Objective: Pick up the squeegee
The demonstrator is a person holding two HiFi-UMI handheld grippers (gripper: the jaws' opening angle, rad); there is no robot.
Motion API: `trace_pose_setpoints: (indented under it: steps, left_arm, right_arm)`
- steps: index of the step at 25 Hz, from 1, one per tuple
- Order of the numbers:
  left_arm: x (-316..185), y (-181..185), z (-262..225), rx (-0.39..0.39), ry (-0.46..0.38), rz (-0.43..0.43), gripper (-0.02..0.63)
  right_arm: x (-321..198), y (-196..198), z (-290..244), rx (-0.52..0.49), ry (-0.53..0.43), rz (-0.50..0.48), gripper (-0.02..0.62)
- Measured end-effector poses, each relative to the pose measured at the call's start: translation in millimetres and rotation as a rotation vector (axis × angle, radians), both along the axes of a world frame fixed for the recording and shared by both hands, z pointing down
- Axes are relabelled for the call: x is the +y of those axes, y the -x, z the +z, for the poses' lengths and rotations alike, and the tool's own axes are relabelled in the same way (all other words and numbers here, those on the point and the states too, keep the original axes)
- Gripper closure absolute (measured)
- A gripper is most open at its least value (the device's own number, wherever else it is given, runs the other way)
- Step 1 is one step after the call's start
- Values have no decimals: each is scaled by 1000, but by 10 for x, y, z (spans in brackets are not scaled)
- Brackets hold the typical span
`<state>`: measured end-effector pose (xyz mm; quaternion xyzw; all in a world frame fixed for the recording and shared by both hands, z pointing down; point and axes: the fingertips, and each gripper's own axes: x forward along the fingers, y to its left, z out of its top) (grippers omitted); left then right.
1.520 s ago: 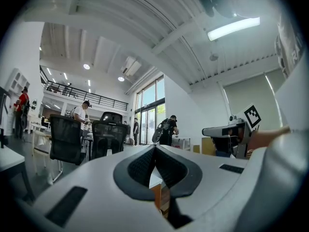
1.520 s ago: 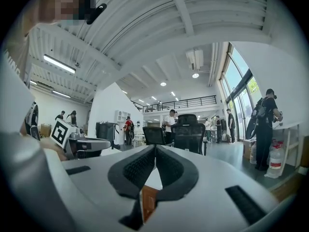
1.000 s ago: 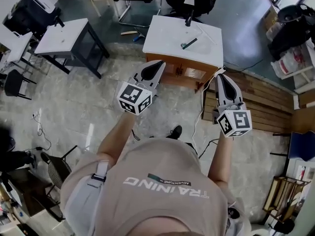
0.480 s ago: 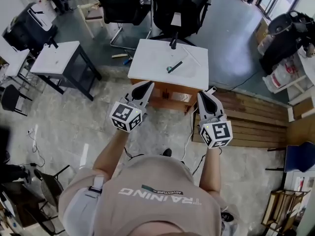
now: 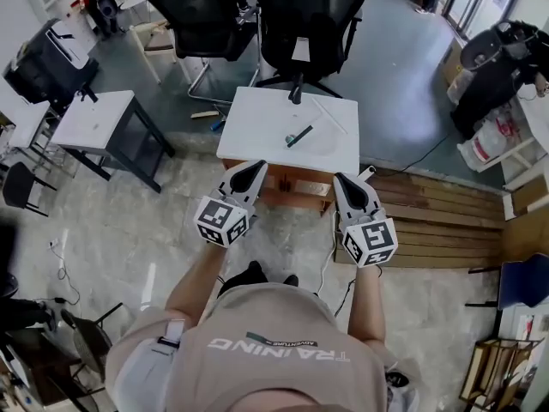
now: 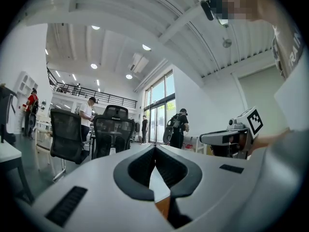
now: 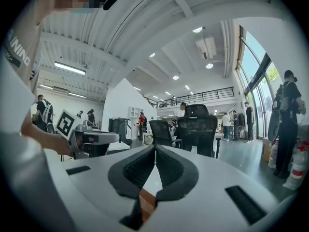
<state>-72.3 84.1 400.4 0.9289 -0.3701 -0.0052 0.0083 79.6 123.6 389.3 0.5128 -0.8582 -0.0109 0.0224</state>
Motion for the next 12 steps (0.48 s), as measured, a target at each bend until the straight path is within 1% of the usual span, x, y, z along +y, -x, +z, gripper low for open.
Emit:
trace_pose_setpoints:
  steps: [3, 6, 12]
  left_arm:
    - [-155, 46, -50, 6, -13, -3, 594]
    - [-341, 168, -117, 6, -21, -22, 594]
    - [-784, 388, -150, 17, -8, -33, 594]
  right_arm:
    - [-182, 34, -46, 2, -3, 3, 560]
    - [-364, 124, -145, 13, -11, 4, 560]
    - [-703, 252, -352, 31, -38, 16, 560]
